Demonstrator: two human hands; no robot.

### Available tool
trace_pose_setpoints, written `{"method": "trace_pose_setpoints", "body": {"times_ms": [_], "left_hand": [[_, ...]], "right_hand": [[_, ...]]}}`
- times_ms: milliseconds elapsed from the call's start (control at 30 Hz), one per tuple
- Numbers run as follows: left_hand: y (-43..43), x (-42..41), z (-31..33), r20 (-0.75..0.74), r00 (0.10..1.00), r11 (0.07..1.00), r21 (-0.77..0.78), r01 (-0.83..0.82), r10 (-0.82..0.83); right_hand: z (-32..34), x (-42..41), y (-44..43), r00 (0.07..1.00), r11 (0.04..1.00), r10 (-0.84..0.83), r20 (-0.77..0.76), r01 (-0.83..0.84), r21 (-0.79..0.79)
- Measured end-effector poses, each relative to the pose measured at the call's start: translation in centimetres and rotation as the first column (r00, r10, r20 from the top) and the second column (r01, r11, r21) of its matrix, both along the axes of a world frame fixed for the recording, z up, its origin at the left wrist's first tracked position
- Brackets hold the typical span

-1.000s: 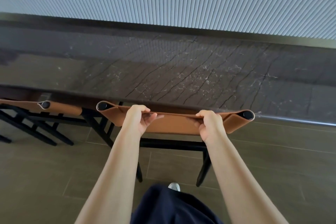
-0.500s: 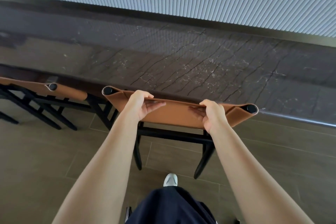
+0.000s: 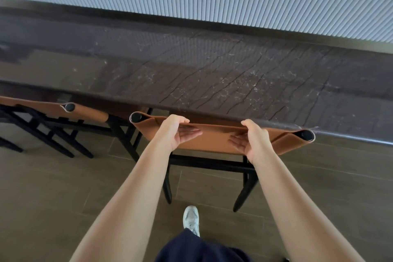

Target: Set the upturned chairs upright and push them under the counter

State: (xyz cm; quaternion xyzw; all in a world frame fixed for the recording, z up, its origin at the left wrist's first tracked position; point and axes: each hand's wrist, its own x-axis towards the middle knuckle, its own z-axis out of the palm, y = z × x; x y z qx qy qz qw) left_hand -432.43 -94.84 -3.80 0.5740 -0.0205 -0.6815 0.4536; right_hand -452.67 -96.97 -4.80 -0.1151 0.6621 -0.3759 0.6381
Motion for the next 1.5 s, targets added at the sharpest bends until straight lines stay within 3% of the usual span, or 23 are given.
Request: {"method": "trace_pose_setpoints", "body": {"times_ms": [600,967,1300,1500], "left_hand": [[3.7,-0.5,-1.0,-0.070,0.997,0.990,0.144,-0.010,0.020],[6.2,0.0,-3.2,-0.107,0.993,0.997,0.064,-0.032,0.038],[3.1,1.7,-6.6,-0.153,0.987,0.998,0.037,-0.052,0.057],[0.9,4.7,-7.3,-0.103,0.993,0.996,0.072,-0.046,0.053]], "right_hand": [[-1.7,0.3,3.6,0.984,0.987,-0.162,0.077,0.161,0.018],[-2.8,0.1,6.1,0.961,0.967,-0.234,0.144,0.245,-0.063],[-5.4,1.5,1.7,0.981,0.987,-0.152,0.122,0.157,-0.038],[-6.8,3.9,0.0,0.983,0.992,-0.122,0.140,0.123,0.001]]}}
